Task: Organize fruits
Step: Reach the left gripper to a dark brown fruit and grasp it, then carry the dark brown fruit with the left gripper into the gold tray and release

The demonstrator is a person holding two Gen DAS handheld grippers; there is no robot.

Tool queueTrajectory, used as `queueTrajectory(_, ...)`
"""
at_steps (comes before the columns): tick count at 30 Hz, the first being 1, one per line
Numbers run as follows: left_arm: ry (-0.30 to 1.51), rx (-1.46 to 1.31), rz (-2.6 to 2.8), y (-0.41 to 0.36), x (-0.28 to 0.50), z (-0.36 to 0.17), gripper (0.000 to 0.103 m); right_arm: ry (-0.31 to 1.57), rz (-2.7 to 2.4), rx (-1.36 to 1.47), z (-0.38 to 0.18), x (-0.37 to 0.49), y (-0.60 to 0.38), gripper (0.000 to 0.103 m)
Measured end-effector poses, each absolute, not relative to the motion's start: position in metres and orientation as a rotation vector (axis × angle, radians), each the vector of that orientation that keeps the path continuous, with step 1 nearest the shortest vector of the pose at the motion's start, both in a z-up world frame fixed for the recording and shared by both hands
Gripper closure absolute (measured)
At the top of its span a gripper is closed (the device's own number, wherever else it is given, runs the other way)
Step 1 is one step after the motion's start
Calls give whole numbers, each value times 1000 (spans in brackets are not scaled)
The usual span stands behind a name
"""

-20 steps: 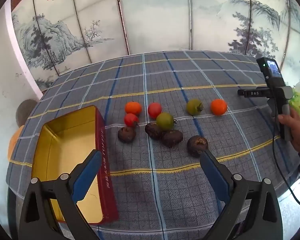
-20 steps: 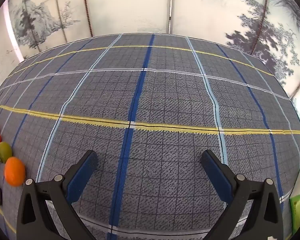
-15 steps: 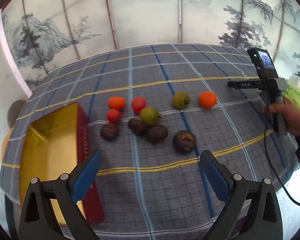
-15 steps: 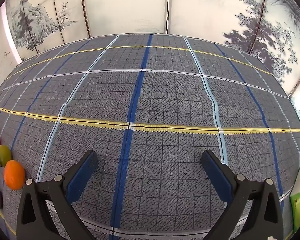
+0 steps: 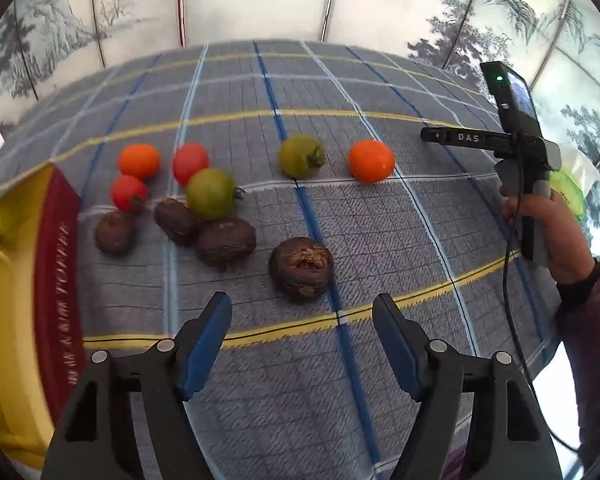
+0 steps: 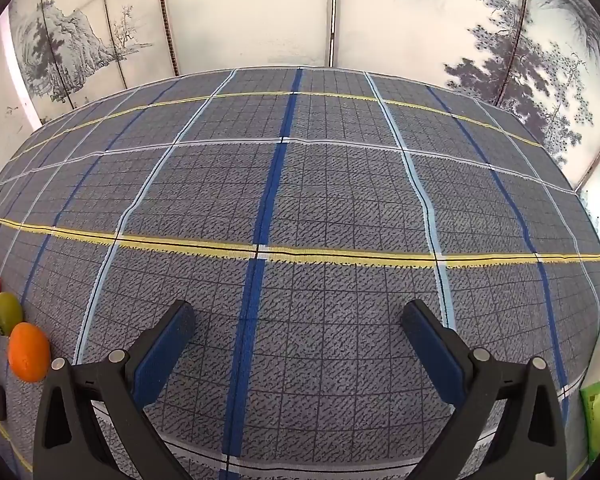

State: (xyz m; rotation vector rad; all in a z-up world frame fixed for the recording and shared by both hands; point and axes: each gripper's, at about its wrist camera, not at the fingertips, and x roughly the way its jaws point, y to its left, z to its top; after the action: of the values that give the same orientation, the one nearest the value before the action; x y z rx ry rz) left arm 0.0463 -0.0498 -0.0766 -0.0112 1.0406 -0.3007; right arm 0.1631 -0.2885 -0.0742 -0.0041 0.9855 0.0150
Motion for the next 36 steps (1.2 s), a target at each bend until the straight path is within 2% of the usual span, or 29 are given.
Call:
queueTrajectory(7,1065,-47,-308,-57,61,-94,33,985,15,-4,-74,163,-289,0)
queueTrajectory(10,1061,-28,-309,-61,72,-92,42,985,15,-4,-74,163,-289,0)
queueTrajectory(12,1037,-5,-300,-61,73,-93,52,985,15,-3,-74,163,-289,0)
queueTrajectory(13,1022,5,-294,-61,72,-94,62,985,15,-3,-74,164,-289,0)
queueTrajectory(14,1010,16,-292,-60,71,-94,64,985,15,-3,-74,163,-289,0)
queueTrajectory(36,892,51,-218,-53,29,-47,64,985,15,-1,-74,163,-289,0)
